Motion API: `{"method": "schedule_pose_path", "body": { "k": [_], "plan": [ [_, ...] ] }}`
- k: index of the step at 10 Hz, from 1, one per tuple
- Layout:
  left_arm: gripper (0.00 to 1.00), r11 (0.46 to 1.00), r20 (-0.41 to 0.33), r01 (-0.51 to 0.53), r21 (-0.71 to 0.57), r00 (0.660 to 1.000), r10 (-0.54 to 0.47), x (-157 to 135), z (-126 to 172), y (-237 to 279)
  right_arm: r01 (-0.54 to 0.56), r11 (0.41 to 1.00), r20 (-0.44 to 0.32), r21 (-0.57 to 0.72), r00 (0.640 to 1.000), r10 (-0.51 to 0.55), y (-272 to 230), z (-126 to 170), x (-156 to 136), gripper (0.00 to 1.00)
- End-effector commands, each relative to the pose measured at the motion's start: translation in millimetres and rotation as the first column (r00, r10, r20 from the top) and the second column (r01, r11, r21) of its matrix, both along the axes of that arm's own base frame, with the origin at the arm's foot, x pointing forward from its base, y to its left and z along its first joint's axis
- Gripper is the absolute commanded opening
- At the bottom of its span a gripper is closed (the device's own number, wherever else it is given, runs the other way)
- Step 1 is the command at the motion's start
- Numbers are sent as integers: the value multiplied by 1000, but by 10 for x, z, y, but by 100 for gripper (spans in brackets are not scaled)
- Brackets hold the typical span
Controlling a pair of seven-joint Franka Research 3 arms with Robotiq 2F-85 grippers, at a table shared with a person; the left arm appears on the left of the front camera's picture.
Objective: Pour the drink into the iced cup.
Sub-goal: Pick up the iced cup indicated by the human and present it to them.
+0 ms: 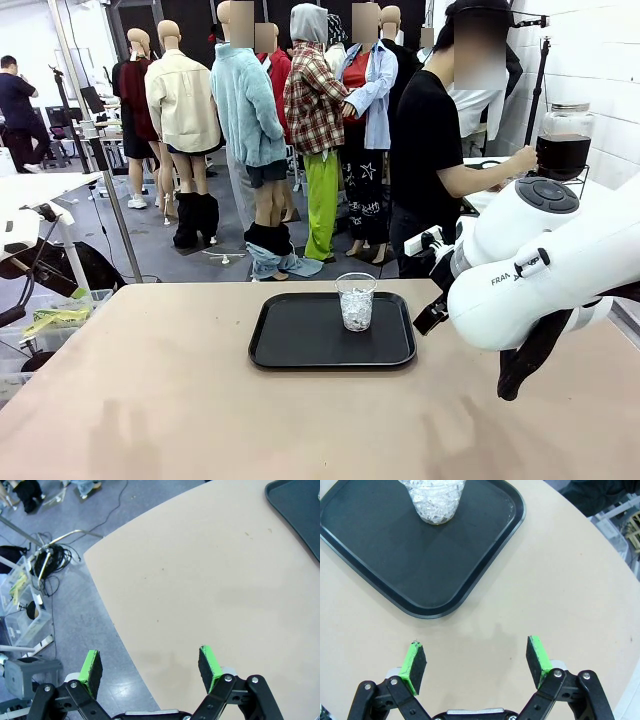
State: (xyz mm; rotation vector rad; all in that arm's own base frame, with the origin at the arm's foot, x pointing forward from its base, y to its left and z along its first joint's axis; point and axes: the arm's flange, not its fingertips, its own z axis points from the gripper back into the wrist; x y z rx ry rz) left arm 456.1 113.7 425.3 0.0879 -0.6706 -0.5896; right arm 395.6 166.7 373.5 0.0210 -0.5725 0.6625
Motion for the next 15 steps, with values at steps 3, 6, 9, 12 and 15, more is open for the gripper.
{"method": "schedule_pose_path", "body": {
  "k": [3,6,9,12,15],
  "plan": [
    [100,1000,5,-3,6,1000,3,-6,1,-4,-1,1000,-1,1,1000,1,7,-3,-6,100],
    [100,1000,5,-3,6,1000,3,-6,1,-4,-1,1000,-1,1,1000,1,7,-3,-6,100],
    [100,1000,5,-3,6,1000,3,-6,1,-4,-1,1000,-1,1,1000,1,7,-3,-6,100],
    [100,1000,5,-3,6,1000,3,-6,1,-4,-1,1000,-1,1,1000,1,7,-3,-6,100],
    [100,1000,5,-3,6,1000,3,-6,1,-4,-1,1000,-1,1,1000,1,7,-3,-6,100]
  ]
}}
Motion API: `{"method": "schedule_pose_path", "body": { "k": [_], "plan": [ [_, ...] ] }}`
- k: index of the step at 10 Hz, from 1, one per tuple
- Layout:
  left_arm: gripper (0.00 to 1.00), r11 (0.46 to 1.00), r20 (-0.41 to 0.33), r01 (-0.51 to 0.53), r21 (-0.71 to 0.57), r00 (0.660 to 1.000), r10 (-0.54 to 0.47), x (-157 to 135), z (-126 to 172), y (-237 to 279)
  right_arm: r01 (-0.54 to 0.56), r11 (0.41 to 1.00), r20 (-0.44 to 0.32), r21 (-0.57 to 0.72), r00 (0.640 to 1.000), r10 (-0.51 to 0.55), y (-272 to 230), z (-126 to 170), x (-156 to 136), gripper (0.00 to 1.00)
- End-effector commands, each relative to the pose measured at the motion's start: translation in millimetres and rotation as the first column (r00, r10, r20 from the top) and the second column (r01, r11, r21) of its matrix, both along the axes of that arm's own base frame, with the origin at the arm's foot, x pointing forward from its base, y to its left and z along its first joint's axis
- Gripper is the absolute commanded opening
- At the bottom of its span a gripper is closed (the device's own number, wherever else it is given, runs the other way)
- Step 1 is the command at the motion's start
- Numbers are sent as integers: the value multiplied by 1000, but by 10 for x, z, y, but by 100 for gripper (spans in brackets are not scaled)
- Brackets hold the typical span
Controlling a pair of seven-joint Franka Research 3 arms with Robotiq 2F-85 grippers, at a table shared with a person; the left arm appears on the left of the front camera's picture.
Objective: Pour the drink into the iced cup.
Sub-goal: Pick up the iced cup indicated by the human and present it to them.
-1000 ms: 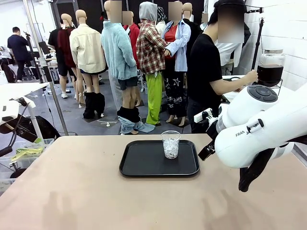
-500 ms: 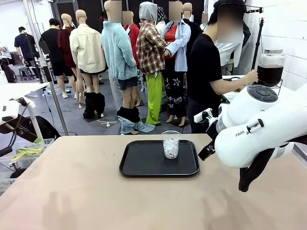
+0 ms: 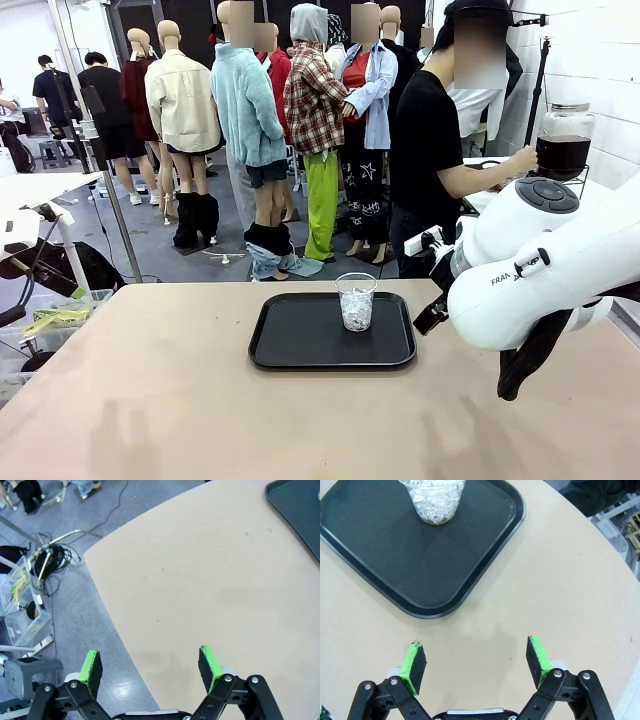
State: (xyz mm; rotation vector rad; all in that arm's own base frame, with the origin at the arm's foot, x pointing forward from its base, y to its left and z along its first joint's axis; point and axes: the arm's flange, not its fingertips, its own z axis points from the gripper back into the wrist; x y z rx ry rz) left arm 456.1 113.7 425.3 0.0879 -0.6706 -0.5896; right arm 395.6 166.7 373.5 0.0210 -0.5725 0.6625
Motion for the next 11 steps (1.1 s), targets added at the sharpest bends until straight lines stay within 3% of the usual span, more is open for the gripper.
{"method": "schedule_pose_path", "body": {
  "k": [1,11],
  "plan": [
    [100,1000,5,-3,6,1000,3,-6,1,-5,-1,1000,-1,1,1000,1,7,-3,-6,100],
    [100,1000,5,-3,6,1000,3,-6,1,-5,-1,1000,-1,1,1000,1,7,-3,-6,100]
  ]
}}
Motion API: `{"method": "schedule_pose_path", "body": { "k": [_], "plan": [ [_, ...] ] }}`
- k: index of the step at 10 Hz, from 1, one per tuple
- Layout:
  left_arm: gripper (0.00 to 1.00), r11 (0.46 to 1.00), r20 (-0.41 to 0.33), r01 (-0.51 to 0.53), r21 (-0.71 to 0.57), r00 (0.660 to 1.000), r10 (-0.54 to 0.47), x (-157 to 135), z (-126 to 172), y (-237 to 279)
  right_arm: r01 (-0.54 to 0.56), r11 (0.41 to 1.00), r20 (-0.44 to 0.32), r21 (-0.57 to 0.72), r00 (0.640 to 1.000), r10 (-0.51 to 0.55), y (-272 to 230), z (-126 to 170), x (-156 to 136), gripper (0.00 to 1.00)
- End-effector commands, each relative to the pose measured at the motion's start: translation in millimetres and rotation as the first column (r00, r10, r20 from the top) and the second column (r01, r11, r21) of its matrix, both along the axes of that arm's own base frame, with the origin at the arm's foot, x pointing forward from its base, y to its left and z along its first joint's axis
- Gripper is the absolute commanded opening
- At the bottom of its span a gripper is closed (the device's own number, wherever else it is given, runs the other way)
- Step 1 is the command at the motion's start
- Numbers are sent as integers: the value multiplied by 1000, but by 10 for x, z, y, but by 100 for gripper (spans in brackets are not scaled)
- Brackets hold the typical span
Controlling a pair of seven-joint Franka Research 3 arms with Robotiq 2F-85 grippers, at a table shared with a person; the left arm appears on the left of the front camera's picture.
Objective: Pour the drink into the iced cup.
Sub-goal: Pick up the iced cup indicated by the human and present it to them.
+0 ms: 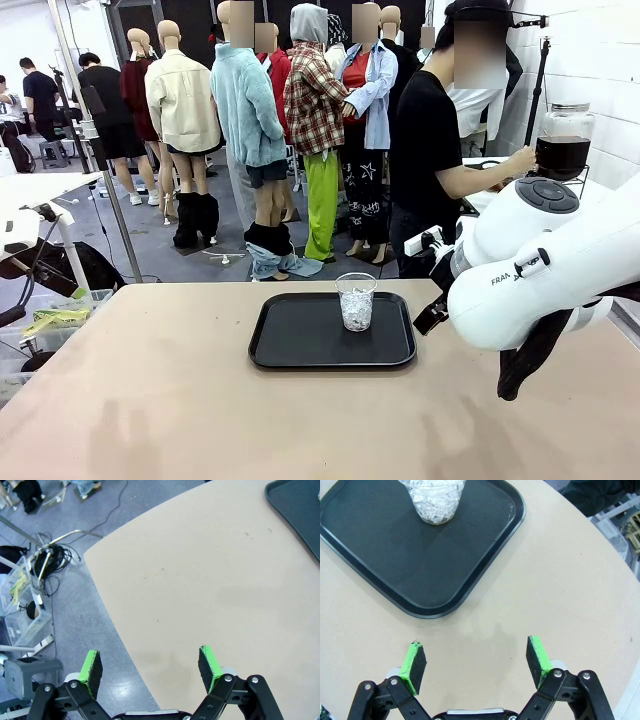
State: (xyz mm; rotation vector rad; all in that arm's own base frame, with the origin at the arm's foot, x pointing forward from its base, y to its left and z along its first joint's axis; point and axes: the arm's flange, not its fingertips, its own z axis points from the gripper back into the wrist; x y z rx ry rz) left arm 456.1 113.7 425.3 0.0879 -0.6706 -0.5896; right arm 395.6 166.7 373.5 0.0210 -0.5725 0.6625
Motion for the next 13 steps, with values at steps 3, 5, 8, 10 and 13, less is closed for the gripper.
{"method": "schedule_pose_path", "body": {
  "k": [3,5,8,10,13],
  "plan": [
    [100,1000,5,-3,6,1000,3,-6,1,-5,-1,1000,-1,1,1000,1,7,-3,-6,100],
    [100,1000,5,-3,6,1000,3,-6,1,-5,-1,1000,-1,1,1000,1,7,-3,-6,100],
    [100,1000,5,-3,6,1000,3,-6,1,-5,-1,1000,-1,1,1000,1,7,-3,-6,100],
    [100,1000,5,-3,6,1000,3,-6,1,-5,-1,1000,-1,1,1000,1,7,-3,-6,100],
    [100,1000,5,-3,6,1000,3,-6,1,-5,-1,1000,-1,1,1000,1,7,-3,-6,100]
  ]
}}
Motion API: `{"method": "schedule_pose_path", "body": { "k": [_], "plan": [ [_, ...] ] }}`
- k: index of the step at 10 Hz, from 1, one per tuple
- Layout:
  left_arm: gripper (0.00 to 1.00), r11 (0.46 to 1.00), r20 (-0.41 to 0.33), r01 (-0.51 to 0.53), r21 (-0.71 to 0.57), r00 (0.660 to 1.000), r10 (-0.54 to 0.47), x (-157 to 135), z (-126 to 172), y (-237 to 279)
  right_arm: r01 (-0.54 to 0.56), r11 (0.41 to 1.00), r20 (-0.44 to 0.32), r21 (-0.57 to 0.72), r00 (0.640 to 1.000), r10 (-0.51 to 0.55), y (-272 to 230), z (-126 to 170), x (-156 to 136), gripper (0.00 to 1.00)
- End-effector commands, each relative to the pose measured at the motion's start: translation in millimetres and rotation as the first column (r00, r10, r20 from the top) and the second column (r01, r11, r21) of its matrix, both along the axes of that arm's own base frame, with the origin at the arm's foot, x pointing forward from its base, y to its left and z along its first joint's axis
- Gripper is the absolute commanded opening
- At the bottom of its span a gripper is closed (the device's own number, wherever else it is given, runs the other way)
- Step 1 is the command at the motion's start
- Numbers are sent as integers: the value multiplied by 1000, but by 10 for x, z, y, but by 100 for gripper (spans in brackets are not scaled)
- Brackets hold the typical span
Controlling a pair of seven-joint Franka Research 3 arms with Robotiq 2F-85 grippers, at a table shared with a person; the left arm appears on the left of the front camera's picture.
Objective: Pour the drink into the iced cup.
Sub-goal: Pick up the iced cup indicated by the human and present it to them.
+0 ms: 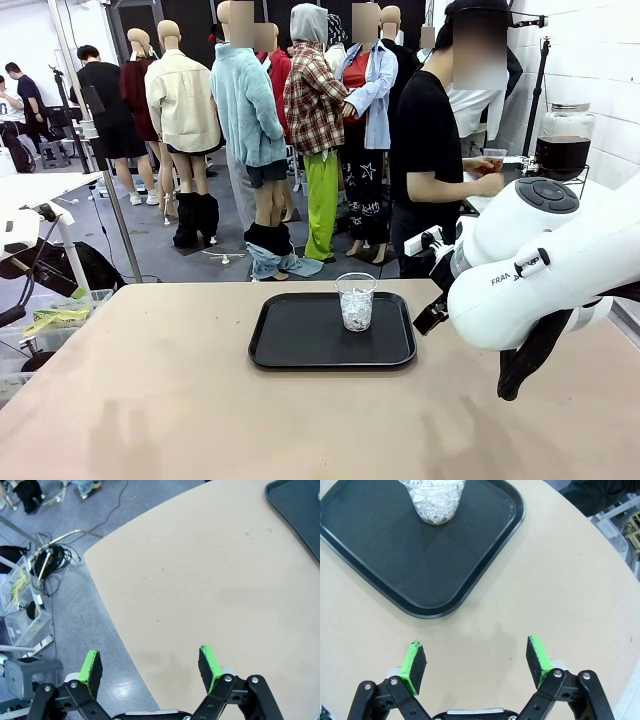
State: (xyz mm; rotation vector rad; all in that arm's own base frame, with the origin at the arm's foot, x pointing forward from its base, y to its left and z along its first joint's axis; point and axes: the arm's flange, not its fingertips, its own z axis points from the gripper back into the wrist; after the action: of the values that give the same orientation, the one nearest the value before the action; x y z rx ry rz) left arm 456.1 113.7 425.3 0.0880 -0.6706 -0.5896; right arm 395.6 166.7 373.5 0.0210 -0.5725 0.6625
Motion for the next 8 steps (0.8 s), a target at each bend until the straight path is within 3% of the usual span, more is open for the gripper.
{"method": "schedule_pose_path", "body": {
  "k": [1,8],
  "plan": [
    [100,1000,5,-3,6,1000,3,-6,1,-5,-1,1000,-1,1,1000,1,7,-3,-6,100],
    [100,1000,5,-3,6,1000,3,-6,1,-5,-1,1000,-1,1,1000,1,7,-3,-6,100]
  ]
}}
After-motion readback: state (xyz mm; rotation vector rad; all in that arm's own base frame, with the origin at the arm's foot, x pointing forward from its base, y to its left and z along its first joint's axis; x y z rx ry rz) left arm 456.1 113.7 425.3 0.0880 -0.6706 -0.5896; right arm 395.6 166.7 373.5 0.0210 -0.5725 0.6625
